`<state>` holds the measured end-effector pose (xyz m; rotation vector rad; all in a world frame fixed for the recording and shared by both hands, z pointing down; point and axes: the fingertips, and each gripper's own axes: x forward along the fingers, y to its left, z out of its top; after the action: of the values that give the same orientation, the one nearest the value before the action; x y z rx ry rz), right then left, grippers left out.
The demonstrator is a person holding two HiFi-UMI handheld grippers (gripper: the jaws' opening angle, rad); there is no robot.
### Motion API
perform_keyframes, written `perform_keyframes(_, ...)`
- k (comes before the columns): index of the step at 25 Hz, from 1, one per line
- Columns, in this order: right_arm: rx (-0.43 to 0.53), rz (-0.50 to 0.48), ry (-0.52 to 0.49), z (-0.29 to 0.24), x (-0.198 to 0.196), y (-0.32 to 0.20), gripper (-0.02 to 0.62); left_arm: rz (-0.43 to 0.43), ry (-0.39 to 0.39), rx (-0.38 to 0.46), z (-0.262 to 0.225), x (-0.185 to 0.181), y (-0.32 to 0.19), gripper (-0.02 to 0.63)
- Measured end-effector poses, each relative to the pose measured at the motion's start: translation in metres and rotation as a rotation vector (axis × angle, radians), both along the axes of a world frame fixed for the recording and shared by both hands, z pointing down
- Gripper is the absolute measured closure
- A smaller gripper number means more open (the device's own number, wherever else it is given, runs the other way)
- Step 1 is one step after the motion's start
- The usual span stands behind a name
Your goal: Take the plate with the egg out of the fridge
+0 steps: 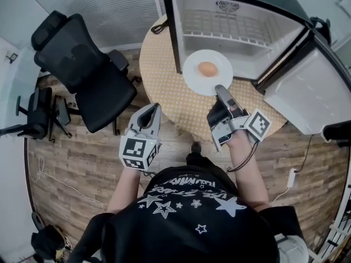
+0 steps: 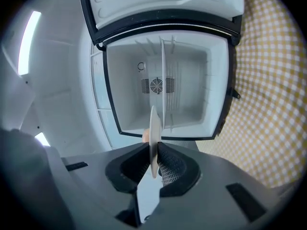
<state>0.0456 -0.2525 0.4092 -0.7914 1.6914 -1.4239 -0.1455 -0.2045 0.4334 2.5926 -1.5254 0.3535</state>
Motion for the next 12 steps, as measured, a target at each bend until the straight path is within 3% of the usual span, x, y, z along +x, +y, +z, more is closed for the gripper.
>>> perform_keyframes(12,-0.018,0.013,0.004,-0.006,-0.009,0.046,0.538,0.013,0.023,0.009,-0.009,-0.01,0.037,0.601)
